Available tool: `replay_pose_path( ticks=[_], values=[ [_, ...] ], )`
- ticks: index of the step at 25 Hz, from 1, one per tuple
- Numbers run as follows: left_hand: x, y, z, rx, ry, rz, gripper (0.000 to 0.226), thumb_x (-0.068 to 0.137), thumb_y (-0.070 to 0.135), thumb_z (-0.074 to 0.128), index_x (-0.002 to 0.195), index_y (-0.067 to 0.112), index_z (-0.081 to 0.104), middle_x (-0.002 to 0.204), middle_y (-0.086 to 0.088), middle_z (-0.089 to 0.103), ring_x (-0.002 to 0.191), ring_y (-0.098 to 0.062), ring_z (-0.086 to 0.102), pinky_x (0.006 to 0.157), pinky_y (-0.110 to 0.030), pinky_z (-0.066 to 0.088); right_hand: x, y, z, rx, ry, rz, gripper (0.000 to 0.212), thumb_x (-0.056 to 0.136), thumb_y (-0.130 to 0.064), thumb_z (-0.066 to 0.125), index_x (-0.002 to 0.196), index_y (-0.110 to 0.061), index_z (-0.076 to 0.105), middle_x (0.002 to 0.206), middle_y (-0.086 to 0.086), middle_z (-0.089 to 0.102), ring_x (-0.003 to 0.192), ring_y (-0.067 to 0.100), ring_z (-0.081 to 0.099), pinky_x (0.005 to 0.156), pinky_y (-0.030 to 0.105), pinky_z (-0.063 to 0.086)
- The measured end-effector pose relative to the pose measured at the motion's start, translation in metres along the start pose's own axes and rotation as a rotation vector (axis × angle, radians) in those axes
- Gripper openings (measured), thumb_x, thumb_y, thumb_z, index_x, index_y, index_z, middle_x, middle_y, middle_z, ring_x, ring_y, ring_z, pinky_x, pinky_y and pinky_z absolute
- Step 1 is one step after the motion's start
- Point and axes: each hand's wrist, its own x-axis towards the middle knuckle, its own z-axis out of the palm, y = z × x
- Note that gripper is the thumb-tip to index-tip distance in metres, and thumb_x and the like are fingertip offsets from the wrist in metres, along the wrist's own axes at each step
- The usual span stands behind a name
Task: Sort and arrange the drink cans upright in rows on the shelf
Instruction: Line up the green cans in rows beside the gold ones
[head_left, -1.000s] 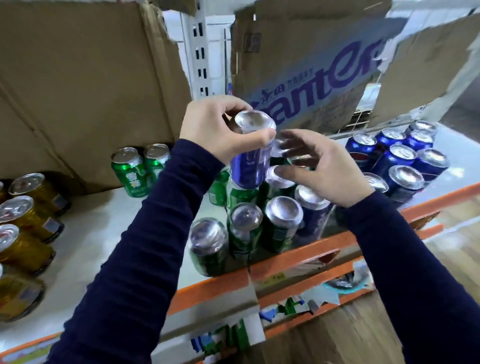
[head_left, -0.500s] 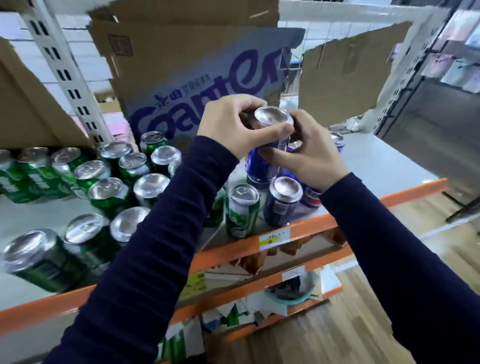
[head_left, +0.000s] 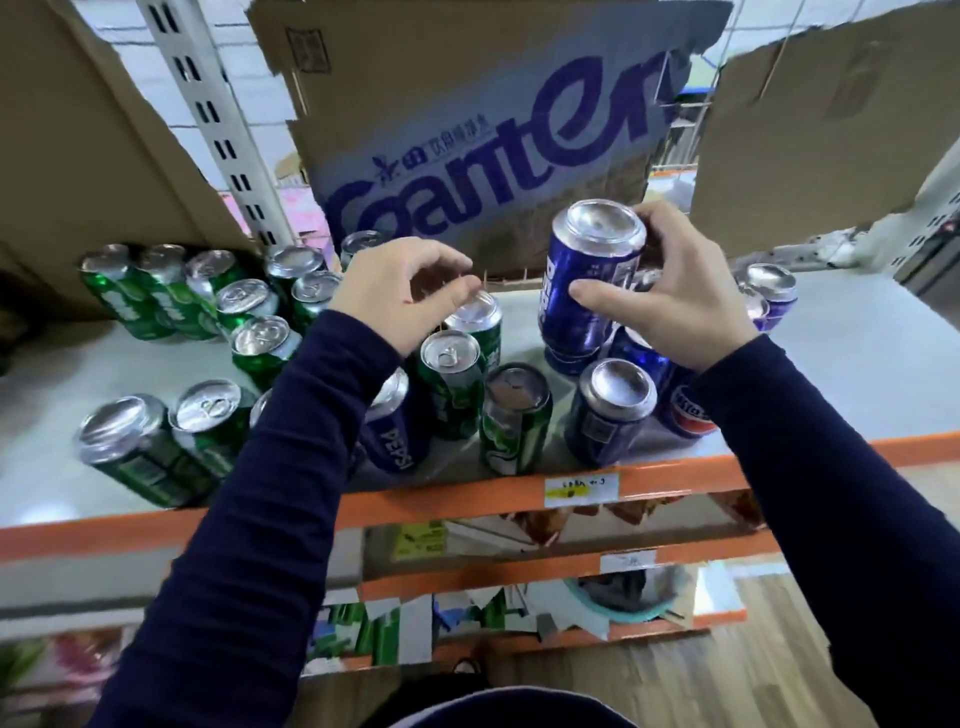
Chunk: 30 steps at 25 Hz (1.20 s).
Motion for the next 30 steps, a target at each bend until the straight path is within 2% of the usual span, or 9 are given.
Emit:
replay_pose_path(
  ticks=[2, 4, 7, 11, 14, 17, 22, 26, 30],
  values=[
    [-0.015, -0.011, -0.011, 0.085, -0.031, -0.048, 0.029, 0.081, 0.042, 0.068, 0.092, 0.015, 0.071, 0.085, 0.002, 0.068, 0.075, -0.012, 0.061, 0.07, -0.015, 0.046, 0.003, -0.002, 0.012, 0.022, -0.028, -0.023, 0.05, 0.07, -0.032, 0.081, 0.11, -0.017, 0.054, 0.095, -0.016, 0.061, 0.085, -0.001, 0.057, 0.075, 0.012, 0.044],
    [-0.028, -0.02, -0.021, 0.229, -0.129, -0.114, 0.046, 0.068, 0.063, 0.068, 0.084, 0.02, 0.069, 0.075, 0.006, 0.064, 0.072, -0.014, 0.06, 0.068, -0.025, 0.048, 0.005, -0.003, 0.023, 0.049, -0.045, -0.028, 0.05, 0.07, -0.031, 0.082, 0.11, -0.019, 0.054, 0.096, -0.014, 0.062, 0.085, -0.001, 0.058, 0.074, 0.011, 0.044],
    [-0.043, -0.028, -0.031, 0.433, -0.328, -0.201, 0.074, 0.045, 0.082, 0.062, 0.094, 0.026, 0.066, 0.087, 0.009, 0.057, 0.084, -0.014, 0.055, 0.074, -0.029, 0.045, 0.008, -0.004, 0.034, 0.058, -0.063, -0.016, 0.05, 0.068, -0.031, 0.082, 0.108, -0.02, 0.055, 0.095, -0.015, 0.062, 0.083, -0.007, 0.056, 0.071, 0.007, 0.042],
    [-0.046, -0.033, -0.035, 0.451, -0.495, -0.138, 0.083, 0.047, 0.057, 0.083, 0.118, 0.022, 0.059, 0.107, 0.003, 0.053, 0.099, -0.014, 0.05, 0.084, -0.027, 0.041, 0.011, -0.005, 0.041, 0.036, -0.063, 0.008, 0.05, 0.067, -0.032, 0.082, 0.107, -0.021, 0.055, 0.094, -0.015, 0.062, 0.081, -0.006, 0.055, 0.068, 0.005, 0.04],
    [-0.039, -0.032, -0.036, 0.439, -0.546, -0.048, 0.075, 0.046, 0.048, 0.084, 0.113, 0.02, 0.064, 0.103, 0.0, 0.061, 0.096, -0.018, 0.057, 0.083, -0.032, 0.048, 0.011, -0.003, 0.041, 0.049, -0.043, 0.032, 0.05, 0.067, -0.03, 0.082, 0.108, -0.02, 0.055, 0.095, -0.015, 0.062, 0.078, -0.009, 0.055, 0.066, 0.003, 0.039],
    [-0.026, -0.02, -0.046, 0.336, -0.52, -0.011, 0.066, 0.043, 0.053, 0.073, 0.102, 0.023, 0.068, 0.091, 0.006, 0.064, 0.086, -0.015, 0.059, 0.075, -0.027, 0.049, 0.013, 0.0, 0.035, 0.072, -0.029, 0.045, 0.052, 0.065, -0.034, 0.081, 0.107, -0.02, 0.056, 0.095, -0.014, 0.063, 0.079, -0.008, 0.056, 0.068, 0.006, 0.04],
    [0.016, 0.022, -0.066, 0.202, -0.407, 0.06, 0.066, 0.043, 0.067, 0.06, 0.097, 0.029, 0.068, 0.089, 0.018, 0.06, 0.084, -0.003, 0.057, 0.073, -0.023, 0.047, 0.025, 0.008, 0.006, 0.127, -0.009, 0.056, 0.052, 0.062, -0.036, 0.079, 0.106, -0.021, 0.056, 0.093, -0.011, 0.065, 0.08, 0.0, 0.06, 0.07, 0.013, 0.045],
    [0.056, 0.053, -0.048, 0.104, -0.248, 0.1, 0.058, 0.048, 0.062, 0.067, 0.094, 0.028, 0.069, 0.09, 0.012, 0.061, 0.08, -0.006, 0.06, 0.07, -0.025, 0.05, 0.038, 0.024, -0.032, 0.161, 0.028, 0.033, 0.048, 0.062, -0.033, 0.079, 0.103, -0.025, 0.057, 0.096, -0.007, 0.068, 0.085, 0.008, 0.063, 0.077, 0.026, 0.051],
    [0.093, 0.073, 0.002, 0.108, -0.079, 0.118, 0.059, 0.05, 0.063, 0.067, 0.094, 0.024, 0.069, 0.09, 0.003, 0.06, 0.082, -0.013, 0.057, 0.075, -0.031, 0.048, 0.055, 0.049, -0.071, 0.145, 0.048, 0.015, 0.044, 0.062, -0.033, 0.078, 0.1, -0.029, 0.055, 0.094, -0.01, 0.066, 0.084, 0.007, 0.06, 0.08, 0.029, 0.05]
  ],
)
